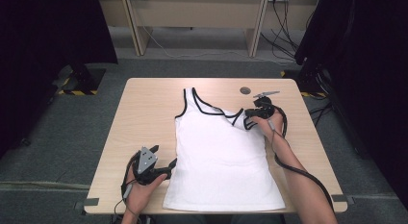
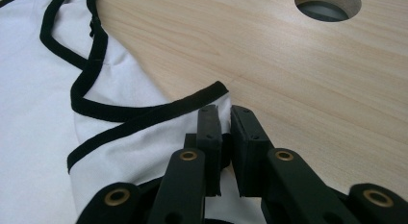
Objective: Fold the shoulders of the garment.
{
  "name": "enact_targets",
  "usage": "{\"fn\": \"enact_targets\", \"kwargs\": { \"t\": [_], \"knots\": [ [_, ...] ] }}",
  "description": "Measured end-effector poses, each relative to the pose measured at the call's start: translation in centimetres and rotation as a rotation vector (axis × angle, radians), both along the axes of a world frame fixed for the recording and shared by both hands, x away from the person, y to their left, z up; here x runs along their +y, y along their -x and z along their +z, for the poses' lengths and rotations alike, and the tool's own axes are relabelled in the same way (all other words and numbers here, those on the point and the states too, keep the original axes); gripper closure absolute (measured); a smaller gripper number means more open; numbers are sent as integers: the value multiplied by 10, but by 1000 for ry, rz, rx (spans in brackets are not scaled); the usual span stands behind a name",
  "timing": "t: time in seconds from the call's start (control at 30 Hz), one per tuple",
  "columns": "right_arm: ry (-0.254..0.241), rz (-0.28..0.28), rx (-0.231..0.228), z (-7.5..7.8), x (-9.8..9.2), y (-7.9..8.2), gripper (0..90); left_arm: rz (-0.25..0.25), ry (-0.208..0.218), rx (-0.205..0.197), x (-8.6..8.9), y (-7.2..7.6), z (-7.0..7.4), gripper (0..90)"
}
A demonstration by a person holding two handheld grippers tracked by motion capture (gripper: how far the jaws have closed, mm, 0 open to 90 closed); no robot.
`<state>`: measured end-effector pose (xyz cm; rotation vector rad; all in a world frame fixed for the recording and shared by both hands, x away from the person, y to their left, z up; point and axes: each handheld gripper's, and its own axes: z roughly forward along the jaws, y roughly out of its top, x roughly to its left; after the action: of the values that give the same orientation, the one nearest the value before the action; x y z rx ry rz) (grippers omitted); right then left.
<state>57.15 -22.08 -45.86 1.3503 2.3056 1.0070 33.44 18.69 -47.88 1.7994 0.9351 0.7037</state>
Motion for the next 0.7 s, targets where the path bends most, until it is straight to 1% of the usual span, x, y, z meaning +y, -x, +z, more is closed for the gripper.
{"fn": "enact_targets", "kwargs": {
  "t": [0.3,0.53,0.7],
  "knots": [
    [-13,7,-21,8,3,2,852,-1,0,-2,0,0,0,166],
    [-12,19,-54,17,4,6,855,0,-2,-2,0,0,0,166],
    [-9,40,-100,29,7,12,855,0,-5,-1,0,0,0,166]
  ]
}}
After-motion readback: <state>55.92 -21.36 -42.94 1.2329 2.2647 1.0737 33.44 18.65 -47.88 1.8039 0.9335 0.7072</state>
